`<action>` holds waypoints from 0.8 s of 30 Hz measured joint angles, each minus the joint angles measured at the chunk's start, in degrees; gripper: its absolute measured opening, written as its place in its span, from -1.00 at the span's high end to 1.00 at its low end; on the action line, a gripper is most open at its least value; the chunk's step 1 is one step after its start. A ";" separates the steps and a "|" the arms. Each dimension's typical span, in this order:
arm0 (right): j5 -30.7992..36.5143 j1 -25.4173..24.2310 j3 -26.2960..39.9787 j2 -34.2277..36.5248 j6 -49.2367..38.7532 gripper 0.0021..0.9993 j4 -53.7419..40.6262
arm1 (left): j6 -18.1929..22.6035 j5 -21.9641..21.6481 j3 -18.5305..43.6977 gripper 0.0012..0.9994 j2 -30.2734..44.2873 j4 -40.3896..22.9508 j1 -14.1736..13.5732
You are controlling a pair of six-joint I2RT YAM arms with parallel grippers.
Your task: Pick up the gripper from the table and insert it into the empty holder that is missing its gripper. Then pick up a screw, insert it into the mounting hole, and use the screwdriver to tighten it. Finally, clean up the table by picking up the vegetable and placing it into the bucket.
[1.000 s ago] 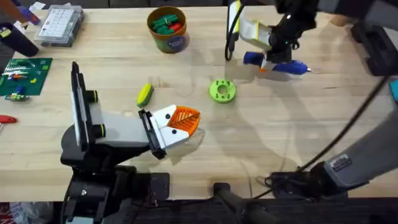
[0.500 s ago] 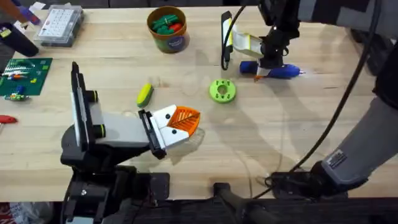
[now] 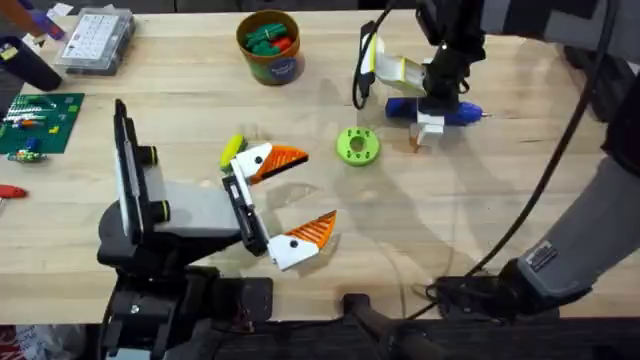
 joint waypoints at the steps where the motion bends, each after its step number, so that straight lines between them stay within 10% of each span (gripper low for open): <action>1: -0.33 0.00 0.00 0.00 1.80 -0.99 -0.52 | 0.00 0.00 0.00 -0.97 0.00 0.00 0.00; 24: -3.47 -0.02 0.04 -0.02 10.57 -0.99 -1.37 | 0.00 0.00 0.02 -0.97 0.00 0.00 0.00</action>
